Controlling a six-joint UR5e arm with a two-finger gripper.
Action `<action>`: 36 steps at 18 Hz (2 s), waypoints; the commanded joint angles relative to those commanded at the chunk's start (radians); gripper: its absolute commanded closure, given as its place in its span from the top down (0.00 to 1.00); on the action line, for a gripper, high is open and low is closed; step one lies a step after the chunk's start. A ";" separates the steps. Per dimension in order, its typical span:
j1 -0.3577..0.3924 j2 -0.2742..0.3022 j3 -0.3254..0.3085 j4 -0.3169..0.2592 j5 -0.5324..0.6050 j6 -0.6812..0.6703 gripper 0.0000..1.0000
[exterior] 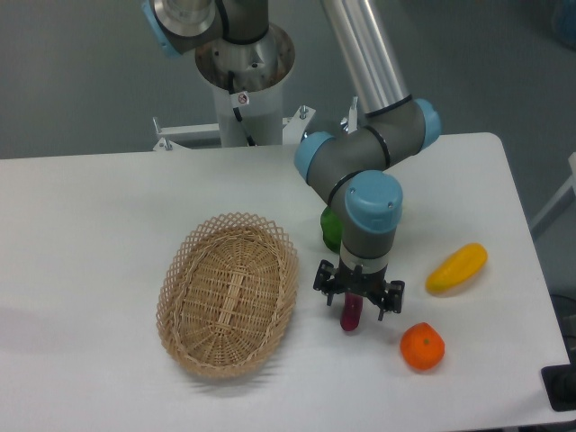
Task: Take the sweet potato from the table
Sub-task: 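Lower the gripper around the sweet potato and close on it, then lift the held sweet potato up and away from the table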
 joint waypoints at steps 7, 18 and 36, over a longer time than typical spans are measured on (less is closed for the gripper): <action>-0.009 -0.009 -0.005 0.028 0.052 0.003 0.59; -0.006 0.011 0.015 0.028 0.051 0.037 0.21; 0.152 0.192 0.244 -0.334 -0.021 0.412 0.21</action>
